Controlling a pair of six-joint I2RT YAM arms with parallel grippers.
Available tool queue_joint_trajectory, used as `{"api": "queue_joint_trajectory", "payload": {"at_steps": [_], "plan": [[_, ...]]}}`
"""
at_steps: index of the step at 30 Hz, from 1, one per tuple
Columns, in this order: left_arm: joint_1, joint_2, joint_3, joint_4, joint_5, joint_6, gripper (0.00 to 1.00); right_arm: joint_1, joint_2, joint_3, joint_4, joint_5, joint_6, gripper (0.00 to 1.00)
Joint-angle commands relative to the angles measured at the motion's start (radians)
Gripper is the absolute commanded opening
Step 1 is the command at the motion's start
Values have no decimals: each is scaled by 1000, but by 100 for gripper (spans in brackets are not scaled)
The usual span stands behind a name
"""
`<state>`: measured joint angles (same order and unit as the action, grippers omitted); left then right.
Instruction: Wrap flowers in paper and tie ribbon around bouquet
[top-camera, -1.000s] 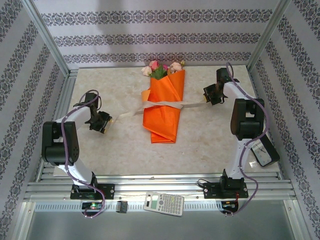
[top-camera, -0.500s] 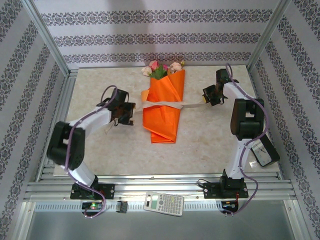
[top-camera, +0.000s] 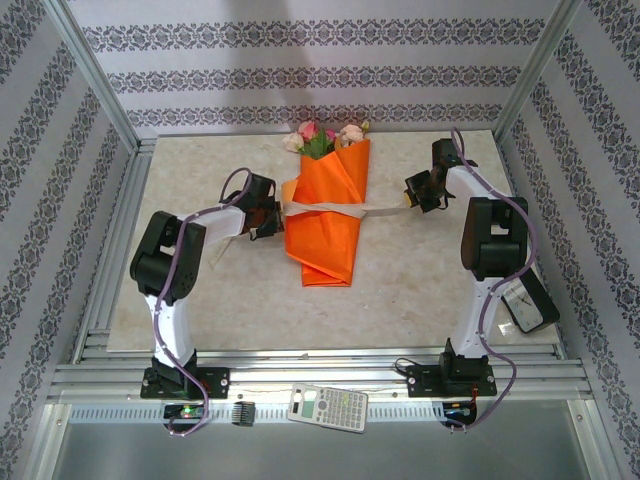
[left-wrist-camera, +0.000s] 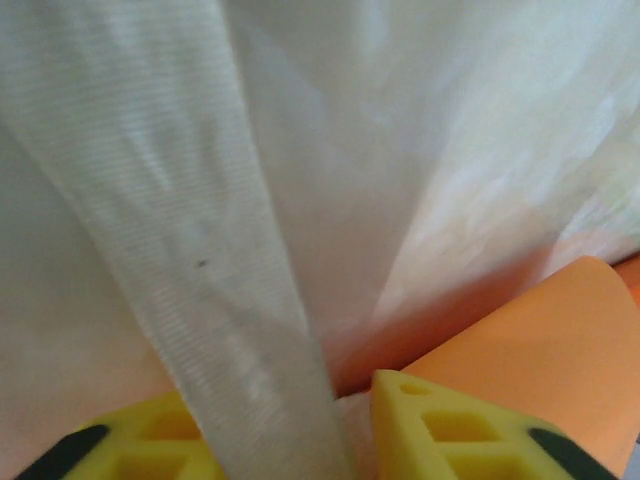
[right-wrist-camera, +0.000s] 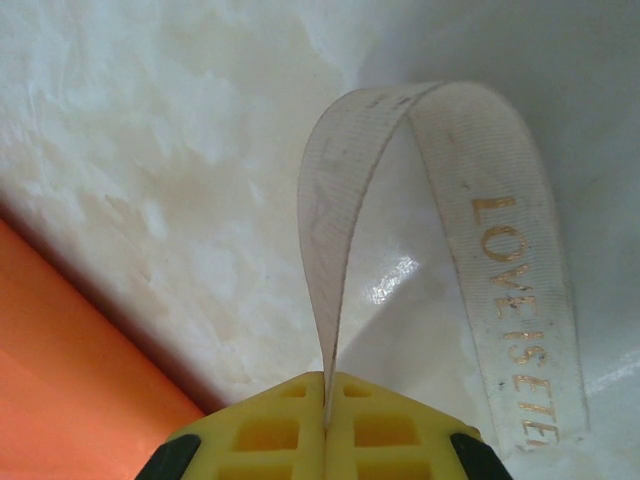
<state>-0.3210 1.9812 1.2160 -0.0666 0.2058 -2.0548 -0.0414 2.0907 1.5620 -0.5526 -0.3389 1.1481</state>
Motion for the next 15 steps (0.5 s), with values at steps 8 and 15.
{"api": "queue_joint_trajectory", "payload": {"at_steps": [8, 15], "plan": [[-9, 24, 60, 60, 70, 81, 11, 16, 8, 13, -10, -43, -17, 0], [-12, 22, 77, 47, 88, 108, 4, 67, -39, -32, 32, -48, 52, 35]]}}
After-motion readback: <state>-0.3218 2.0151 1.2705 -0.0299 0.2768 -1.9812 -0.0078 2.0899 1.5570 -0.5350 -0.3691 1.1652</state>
